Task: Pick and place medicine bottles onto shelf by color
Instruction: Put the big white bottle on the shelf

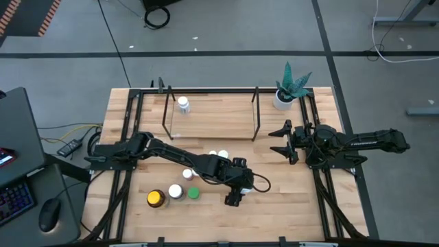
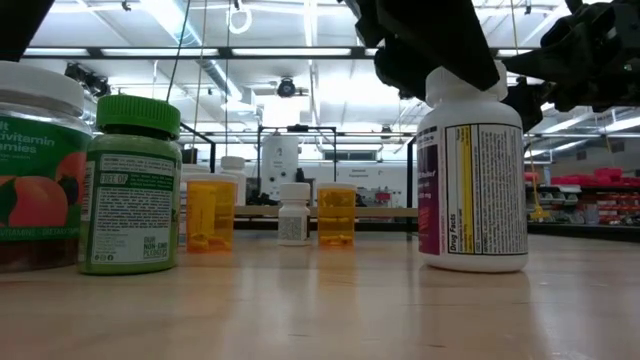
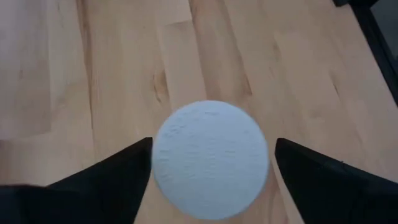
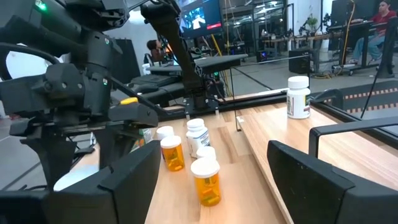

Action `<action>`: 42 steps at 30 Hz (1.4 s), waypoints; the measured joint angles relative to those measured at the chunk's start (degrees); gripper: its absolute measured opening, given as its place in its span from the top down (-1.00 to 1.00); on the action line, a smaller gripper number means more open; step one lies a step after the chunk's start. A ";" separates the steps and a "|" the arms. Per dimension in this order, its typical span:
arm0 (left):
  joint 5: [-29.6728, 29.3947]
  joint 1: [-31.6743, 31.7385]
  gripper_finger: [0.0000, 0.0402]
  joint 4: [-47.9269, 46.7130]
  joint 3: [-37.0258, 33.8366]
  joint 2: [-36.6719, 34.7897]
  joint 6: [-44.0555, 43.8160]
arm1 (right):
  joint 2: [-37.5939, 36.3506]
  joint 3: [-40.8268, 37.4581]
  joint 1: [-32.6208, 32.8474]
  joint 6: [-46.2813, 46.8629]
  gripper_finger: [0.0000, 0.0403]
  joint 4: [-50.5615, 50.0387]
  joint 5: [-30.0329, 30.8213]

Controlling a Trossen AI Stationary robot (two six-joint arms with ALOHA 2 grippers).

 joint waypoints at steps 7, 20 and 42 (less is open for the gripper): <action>-0.48 0.17 -0.21 0.02 0.00 0.00 0.11 | 0.02 0.00 0.00 0.00 -0.50 0.03 -0.01; -13.28 1.28 -0.25 -8.96 -0.01 -8.21 0.99 | 0.06 -0.02 0.00 0.00 -0.50 0.25 -0.01; -23.73 15.64 -0.25 -2.48 -38.50 -40.24 -13.57 | 0.06 0.00 0.00 0.00 -0.50 0.23 -0.01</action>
